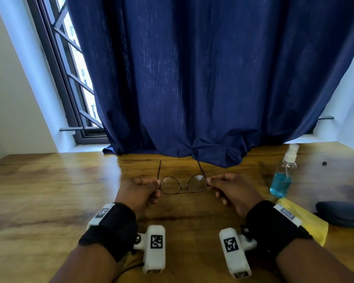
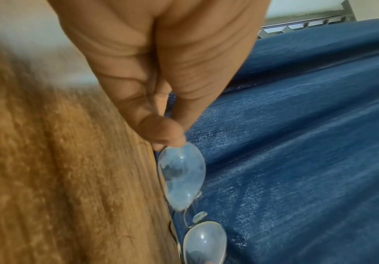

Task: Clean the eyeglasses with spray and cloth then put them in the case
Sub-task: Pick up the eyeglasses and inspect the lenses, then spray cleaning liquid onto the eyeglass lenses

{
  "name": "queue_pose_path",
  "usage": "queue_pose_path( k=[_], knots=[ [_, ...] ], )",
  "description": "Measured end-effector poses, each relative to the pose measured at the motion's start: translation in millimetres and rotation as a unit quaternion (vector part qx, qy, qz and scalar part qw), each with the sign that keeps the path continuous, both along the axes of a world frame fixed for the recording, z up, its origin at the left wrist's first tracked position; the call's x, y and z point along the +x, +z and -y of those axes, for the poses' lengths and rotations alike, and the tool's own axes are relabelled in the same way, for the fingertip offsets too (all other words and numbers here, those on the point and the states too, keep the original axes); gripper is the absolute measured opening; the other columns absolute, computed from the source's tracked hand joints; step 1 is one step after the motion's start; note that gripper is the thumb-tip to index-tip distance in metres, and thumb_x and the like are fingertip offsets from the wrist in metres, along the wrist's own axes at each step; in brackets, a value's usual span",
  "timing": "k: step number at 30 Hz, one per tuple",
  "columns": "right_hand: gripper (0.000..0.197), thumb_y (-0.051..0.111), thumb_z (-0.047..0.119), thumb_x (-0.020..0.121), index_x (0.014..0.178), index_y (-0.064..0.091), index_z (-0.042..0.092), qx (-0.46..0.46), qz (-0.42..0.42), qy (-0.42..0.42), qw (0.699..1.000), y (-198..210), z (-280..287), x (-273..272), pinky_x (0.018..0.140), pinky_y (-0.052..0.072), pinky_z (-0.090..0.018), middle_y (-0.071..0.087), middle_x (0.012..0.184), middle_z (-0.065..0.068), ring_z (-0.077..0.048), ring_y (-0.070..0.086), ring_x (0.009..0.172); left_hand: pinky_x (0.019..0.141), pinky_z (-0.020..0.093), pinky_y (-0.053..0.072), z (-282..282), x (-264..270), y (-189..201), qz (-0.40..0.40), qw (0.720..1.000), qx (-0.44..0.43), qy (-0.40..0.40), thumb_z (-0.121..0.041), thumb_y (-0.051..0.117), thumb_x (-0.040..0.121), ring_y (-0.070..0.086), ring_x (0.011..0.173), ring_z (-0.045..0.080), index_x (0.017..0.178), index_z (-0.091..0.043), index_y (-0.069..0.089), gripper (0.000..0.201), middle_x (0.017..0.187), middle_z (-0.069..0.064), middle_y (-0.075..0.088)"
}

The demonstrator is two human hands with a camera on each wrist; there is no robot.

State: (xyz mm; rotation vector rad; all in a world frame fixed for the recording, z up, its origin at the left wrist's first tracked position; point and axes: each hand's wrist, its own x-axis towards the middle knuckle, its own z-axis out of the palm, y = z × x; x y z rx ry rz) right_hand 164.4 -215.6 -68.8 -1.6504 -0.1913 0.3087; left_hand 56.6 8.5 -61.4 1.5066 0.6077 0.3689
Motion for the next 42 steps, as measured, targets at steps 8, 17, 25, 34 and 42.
queue_pose_path(
  k=[8, 17, 25, 34, 42],
  knots=[
    [0.008, 0.074, 0.011, 0.091, 0.094, 0.073, 0.004, -0.043, -0.005, -0.009, 0.999, 2.4, -2.2, -3.7, 0.048, 0.050, -0.023, 0.075, 0.078, -0.009, -0.013, 0.062, 0.060, 0.052, 0.025, 0.044, -3.6, 1.2, -0.9, -0.066, 0.998, 0.016, -0.017, -0.019, 0.068, 0.094, 0.051, 0.051, 0.016, 0.087, 0.000, 0.069, 0.021, 0.062, 0.008, 0.061],
    [0.013, 0.071, 0.009, 0.091, 0.095, 0.072, -0.003, -0.071, 0.007, -0.041, 0.997, 4.7, -0.8, -7.7, 0.045, 0.051, -0.023, 0.072, 0.077, -0.012, -0.014, 0.060, 0.055, 0.040, 0.021, 0.038, -2.8, -2.2, 7.3, -0.034, 0.999, 0.027, -0.009, -0.018, 0.063, 0.096, 0.041, 0.036, 0.012, 0.074, -0.006, 0.064, 0.025, 0.049, 0.001, 0.052],
    [0.031, 0.063, 0.031, 0.097, 0.085, 0.071, 0.004, -0.055, 0.029, -0.042, 0.997, 13.1, 5.1, -13.1, 0.043, 0.043, -0.025, 0.063, 0.066, -0.004, -0.013, 0.052, 0.051, 0.041, 0.021, 0.036, 6.5, -2.3, 13.3, 0.106, 0.993, 0.028, -0.040, -0.022, 0.060, 0.099, 0.042, 0.047, 0.010, 0.094, -0.008, 0.077, 0.022, 0.065, 0.002, 0.057],
    [0.031, 0.074, 0.036, 0.086, 0.111, 0.060, 0.022, 0.061, 0.434, -0.429, 0.790, 56.8, 46.3, -0.6, 0.092, 0.045, -0.025, 0.058, 0.104, -0.002, -0.016, 0.054, 0.098, 0.041, 0.021, 0.035, 22.1, 0.0, 16.1, 0.166, 0.981, 0.031, -0.096, -0.029, 0.058, 0.098, 0.041, 0.053, 0.011, 0.099, -0.015, 0.078, 0.025, 0.072, 0.001, 0.058],
    [0.109, 0.085, 0.043, 0.064, 0.153, 0.025, 0.027, -0.097, 0.139, -0.445, 0.880, 18.2, 75.0, 47.6, 0.116, 0.031, -0.057, 0.042, 0.152, -0.011, -0.036, 0.038, 0.140, 0.039, 0.019, 0.035, 20.7, 2.2, 14.6, 0.208, 0.972, 0.015, -0.105, -0.026, 0.056, 0.100, 0.042, 0.049, 0.008, 0.100, -0.014, 0.078, 0.025, 0.073, 0.002, 0.057]
  ],
)
